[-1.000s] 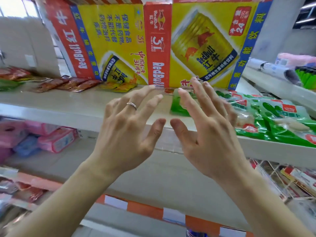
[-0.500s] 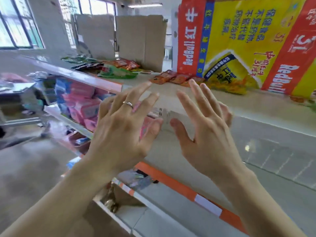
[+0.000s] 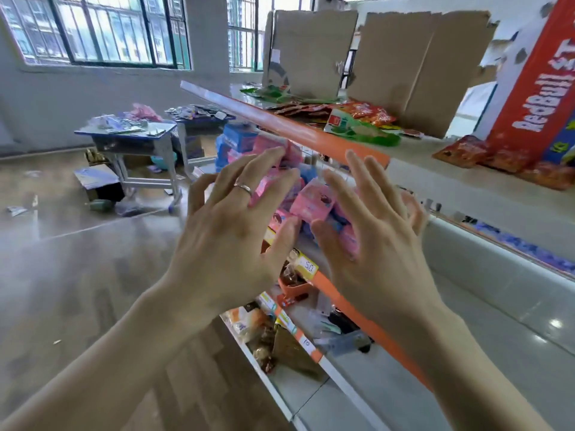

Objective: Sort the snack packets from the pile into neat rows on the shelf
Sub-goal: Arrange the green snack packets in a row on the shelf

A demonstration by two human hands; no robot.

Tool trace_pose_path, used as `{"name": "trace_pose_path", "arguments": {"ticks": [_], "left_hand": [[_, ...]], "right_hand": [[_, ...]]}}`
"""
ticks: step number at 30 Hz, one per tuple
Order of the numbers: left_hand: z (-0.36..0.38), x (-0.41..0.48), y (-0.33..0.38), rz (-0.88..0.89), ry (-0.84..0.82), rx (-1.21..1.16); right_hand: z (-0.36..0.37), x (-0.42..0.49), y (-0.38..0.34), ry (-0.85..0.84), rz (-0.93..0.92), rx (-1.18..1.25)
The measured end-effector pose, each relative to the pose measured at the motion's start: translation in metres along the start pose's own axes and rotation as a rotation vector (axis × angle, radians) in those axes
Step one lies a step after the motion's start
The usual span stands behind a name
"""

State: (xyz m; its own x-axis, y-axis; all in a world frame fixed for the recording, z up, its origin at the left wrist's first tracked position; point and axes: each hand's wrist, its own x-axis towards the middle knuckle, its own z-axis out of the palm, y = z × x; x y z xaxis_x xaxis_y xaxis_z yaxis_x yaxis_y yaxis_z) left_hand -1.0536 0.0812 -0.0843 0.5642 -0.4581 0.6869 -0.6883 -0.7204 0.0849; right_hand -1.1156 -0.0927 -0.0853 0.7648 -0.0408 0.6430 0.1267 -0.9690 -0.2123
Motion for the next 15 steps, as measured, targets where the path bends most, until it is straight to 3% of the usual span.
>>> {"name": "trace_pose_path", "arguments": {"ticks": [15], "left_hand": [[0.045, 0.028, -0.148, -0.187, -0.101, 0.224]], "right_hand": [[0.153, 0.118, -0.025, -0.077, -0.101, 0.247]]}}
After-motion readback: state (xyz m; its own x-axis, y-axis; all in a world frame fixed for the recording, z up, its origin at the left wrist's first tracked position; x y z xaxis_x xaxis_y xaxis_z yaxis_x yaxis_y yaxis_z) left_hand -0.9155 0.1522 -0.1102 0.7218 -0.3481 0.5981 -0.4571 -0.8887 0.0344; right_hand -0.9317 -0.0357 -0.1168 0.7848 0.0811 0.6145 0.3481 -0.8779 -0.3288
